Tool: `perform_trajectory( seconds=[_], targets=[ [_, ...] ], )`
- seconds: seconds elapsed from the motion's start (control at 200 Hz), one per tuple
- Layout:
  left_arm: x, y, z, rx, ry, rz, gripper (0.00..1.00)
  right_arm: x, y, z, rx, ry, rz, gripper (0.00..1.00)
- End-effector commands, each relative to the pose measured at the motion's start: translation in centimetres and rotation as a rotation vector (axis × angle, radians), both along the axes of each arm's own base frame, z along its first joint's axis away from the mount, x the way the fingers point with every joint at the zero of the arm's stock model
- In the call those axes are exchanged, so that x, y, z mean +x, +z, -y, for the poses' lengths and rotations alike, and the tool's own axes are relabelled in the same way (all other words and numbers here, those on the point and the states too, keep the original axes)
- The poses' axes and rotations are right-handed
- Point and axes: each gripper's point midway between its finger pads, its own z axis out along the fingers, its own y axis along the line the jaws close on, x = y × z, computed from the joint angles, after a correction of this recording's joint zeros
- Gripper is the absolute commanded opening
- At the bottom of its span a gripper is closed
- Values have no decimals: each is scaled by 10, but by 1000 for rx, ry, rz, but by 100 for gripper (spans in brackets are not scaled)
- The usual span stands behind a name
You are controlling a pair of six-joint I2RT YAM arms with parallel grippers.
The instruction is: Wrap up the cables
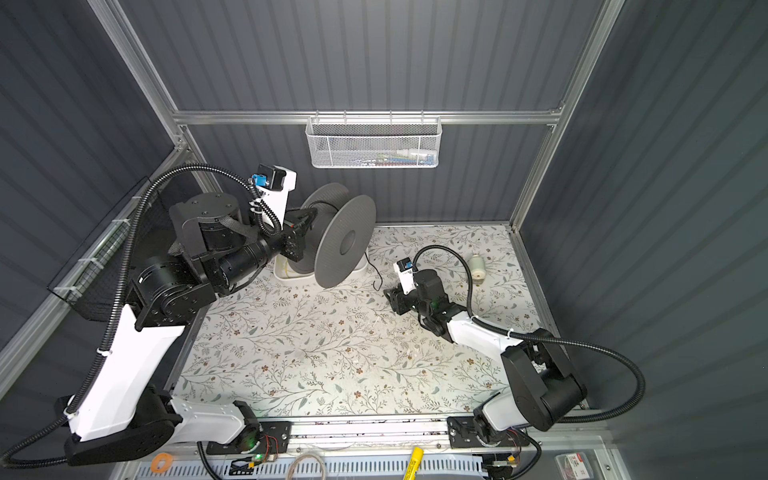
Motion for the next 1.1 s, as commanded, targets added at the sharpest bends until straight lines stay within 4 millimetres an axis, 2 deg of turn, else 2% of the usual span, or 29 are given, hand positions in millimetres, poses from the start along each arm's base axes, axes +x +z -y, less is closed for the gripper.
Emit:
perform_trajectory(
  seconds=[0.0, 0.24, 0.34, 0.45, 0.55, 0.635, 0.73, 0.84, 0.965, 1.04, 1.096],
  targets=[
    [-4, 31, -6, -99, 2, 53, 0, 11, 7, -7, 0, 21, 22, 56],
    [-3, 43, -9, -117, 20, 78, 0, 14, -12, -22, 17, 86, -20, 55],
    [-2, 50, -11, -126, 28, 94, 0, 18, -18, -22, 22, 73, -13, 55],
    [-3, 57, -11, -137, 24, 103, 0, 31, -18, -17, 19, 29, 7, 54],
    [-4, 58, -12, -142, 25, 105, 0, 43, -16, -11, 41, -9, 28, 49],
    [-3, 57, -13, -138, 32, 104, 0, 46, -17, -10, 39, -14, 38, 37],
    [-3, 58, -14, -138, 35, 108, 0, 49, -17, -11, 36, -10, 47, 35],
    [-2, 59, -13, -136, 37, 111, 0, 51, -13, -12, 57, -8, 49, 25],
    [1, 56, -11, -126, 42, 108, 0, 49, -9, -13, 86, -7, 57, 21],
    [2, 56, -11, -127, 45, 110, 0, 49, -8, -13, 81, -6, 63, 21],
    [2, 57, -10, -130, 43, 113, 0, 49, -11, -10, 73, -15, 59, 29]
  ],
)
